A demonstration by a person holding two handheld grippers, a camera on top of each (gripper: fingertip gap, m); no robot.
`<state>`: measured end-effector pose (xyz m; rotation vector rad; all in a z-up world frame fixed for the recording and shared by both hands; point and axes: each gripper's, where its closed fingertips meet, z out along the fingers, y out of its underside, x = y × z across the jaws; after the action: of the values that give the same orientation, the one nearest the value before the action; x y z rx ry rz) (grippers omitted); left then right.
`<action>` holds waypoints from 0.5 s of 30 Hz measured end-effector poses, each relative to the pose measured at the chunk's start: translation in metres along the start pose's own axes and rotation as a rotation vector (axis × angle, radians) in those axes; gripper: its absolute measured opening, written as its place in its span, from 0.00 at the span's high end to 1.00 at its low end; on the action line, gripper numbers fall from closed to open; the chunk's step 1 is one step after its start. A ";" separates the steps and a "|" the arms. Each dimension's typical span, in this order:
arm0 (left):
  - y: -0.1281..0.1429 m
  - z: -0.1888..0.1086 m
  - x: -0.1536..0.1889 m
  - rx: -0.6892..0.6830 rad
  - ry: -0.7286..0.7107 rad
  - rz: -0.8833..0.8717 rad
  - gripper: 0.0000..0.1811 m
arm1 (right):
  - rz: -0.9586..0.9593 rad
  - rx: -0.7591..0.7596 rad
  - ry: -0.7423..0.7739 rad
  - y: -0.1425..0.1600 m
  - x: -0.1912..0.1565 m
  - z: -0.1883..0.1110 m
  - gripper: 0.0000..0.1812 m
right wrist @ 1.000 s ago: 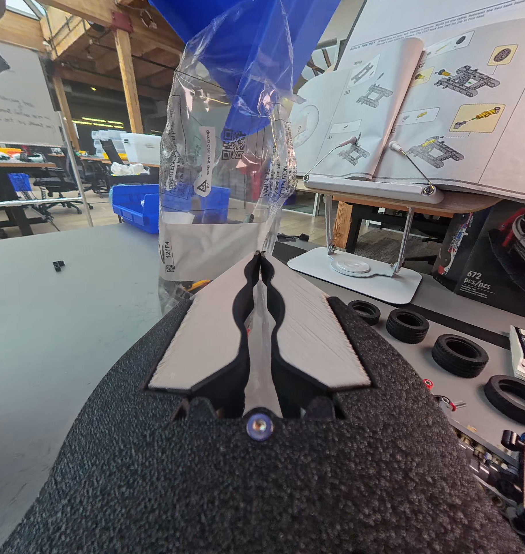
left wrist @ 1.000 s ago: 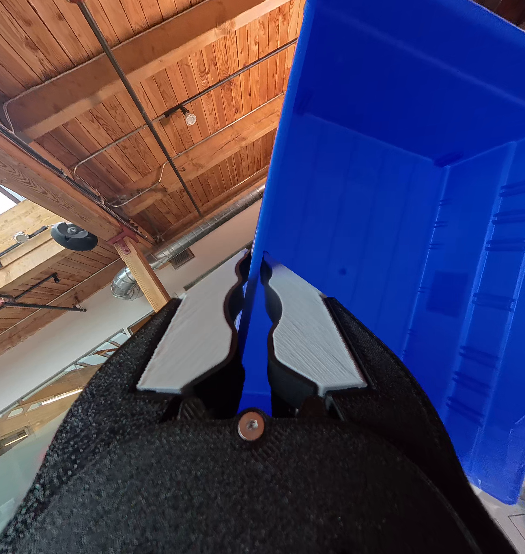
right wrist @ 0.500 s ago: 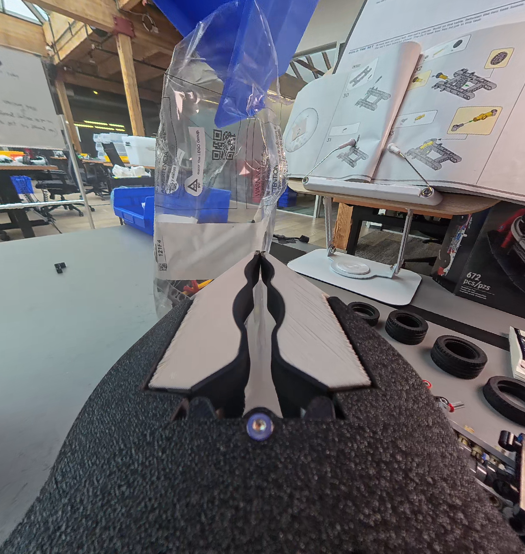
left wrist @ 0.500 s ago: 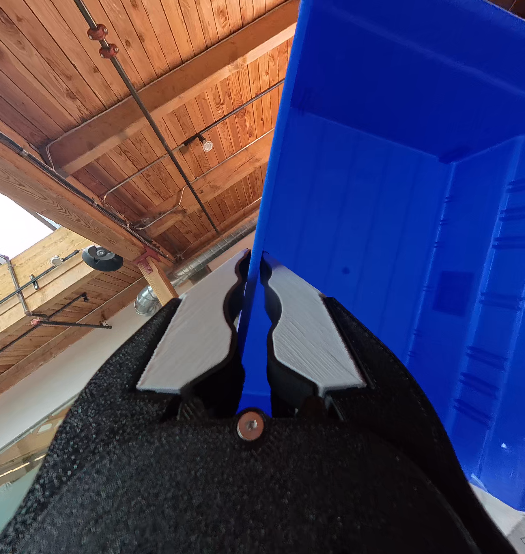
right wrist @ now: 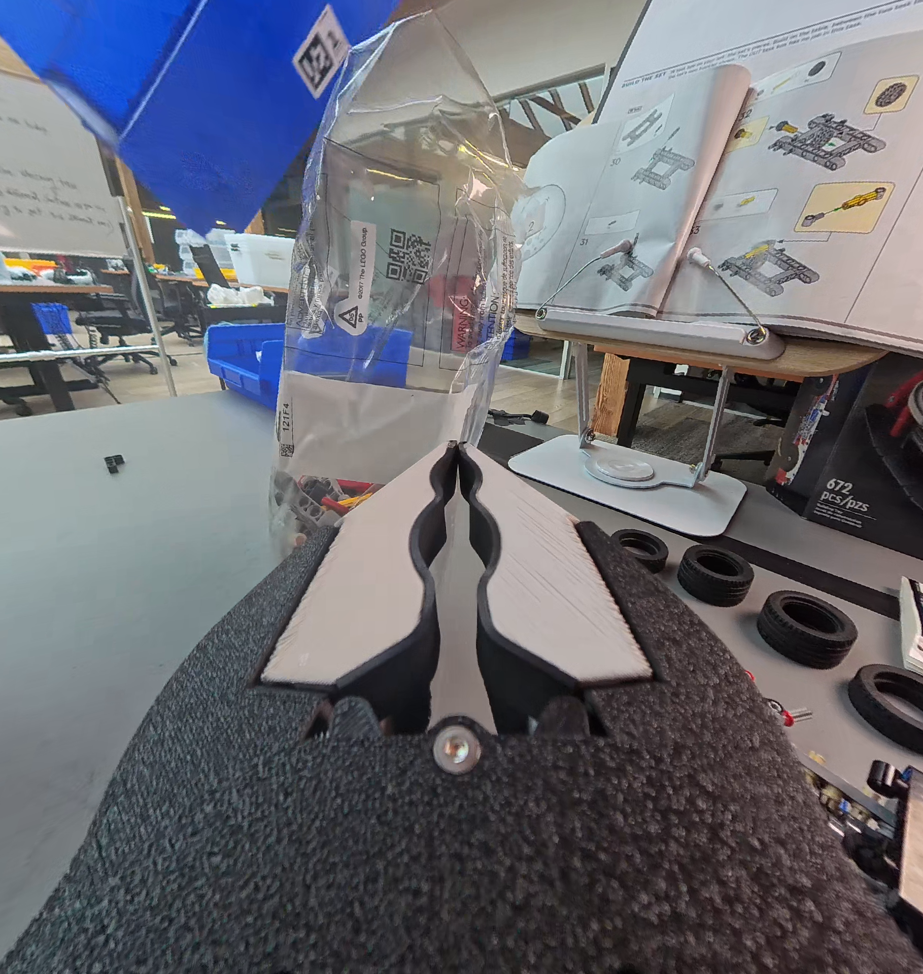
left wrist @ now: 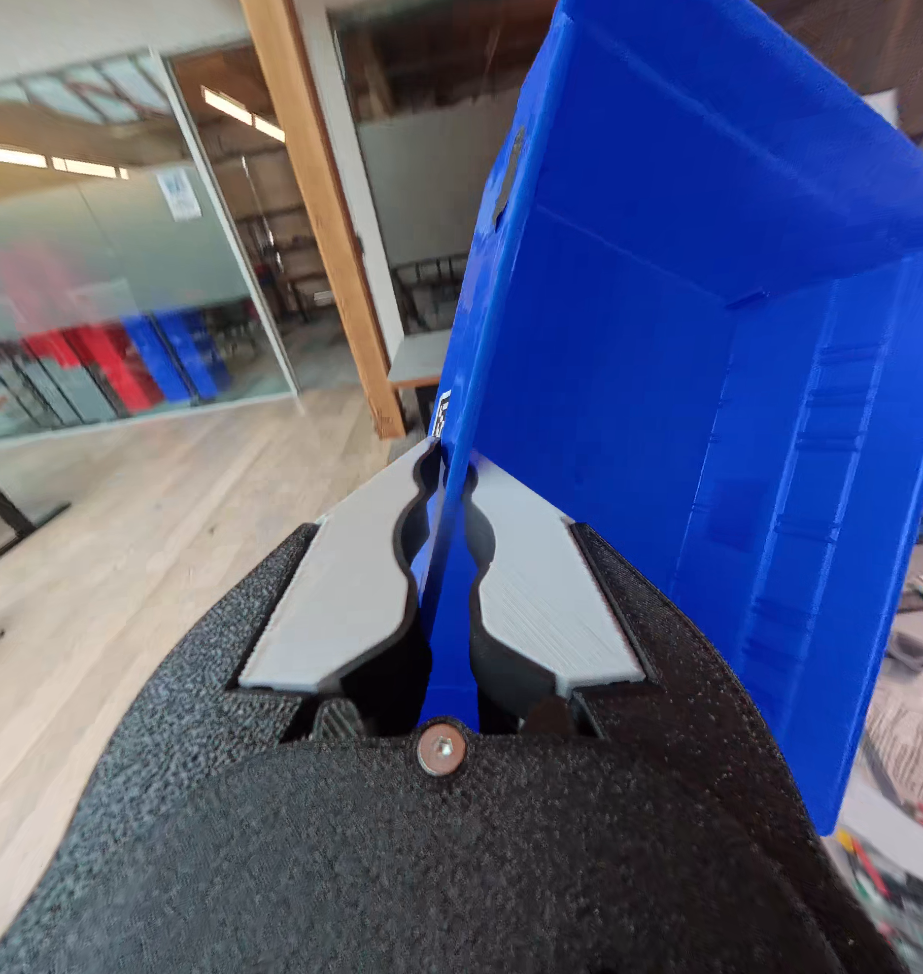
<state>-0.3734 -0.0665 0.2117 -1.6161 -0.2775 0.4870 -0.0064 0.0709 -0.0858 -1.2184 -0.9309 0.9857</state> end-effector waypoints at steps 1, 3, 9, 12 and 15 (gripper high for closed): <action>0.021 -0.002 -0.027 -0.085 -0.018 -0.030 0.97 | 0.000 -0.002 -0.002 0.000 0.000 0.000 1.00; 0.069 -0.014 -0.078 -0.246 -0.067 -0.091 0.97 | -0.002 -0.005 -0.004 0.001 0.001 0.000 1.00; 0.230 -0.085 -0.194 -0.580 -0.191 -0.386 0.97 | 0.009 -0.014 -0.008 0.004 0.003 0.001 1.00; 0.302 -0.120 -0.225 -0.691 -0.253 -0.579 0.97 | 0.014 -0.019 -0.007 0.005 0.004 0.001 1.00; 0.357 -0.142 -0.230 -0.801 -0.244 -0.678 0.96 | 0.014 -0.020 -0.006 0.005 0.004 0.001 1.00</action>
<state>-0.5468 -0.3356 -0.1008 -2.0700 -1.2810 0.0228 -0.0070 0.0750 -0.0907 -1.2410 -0.9406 0.9936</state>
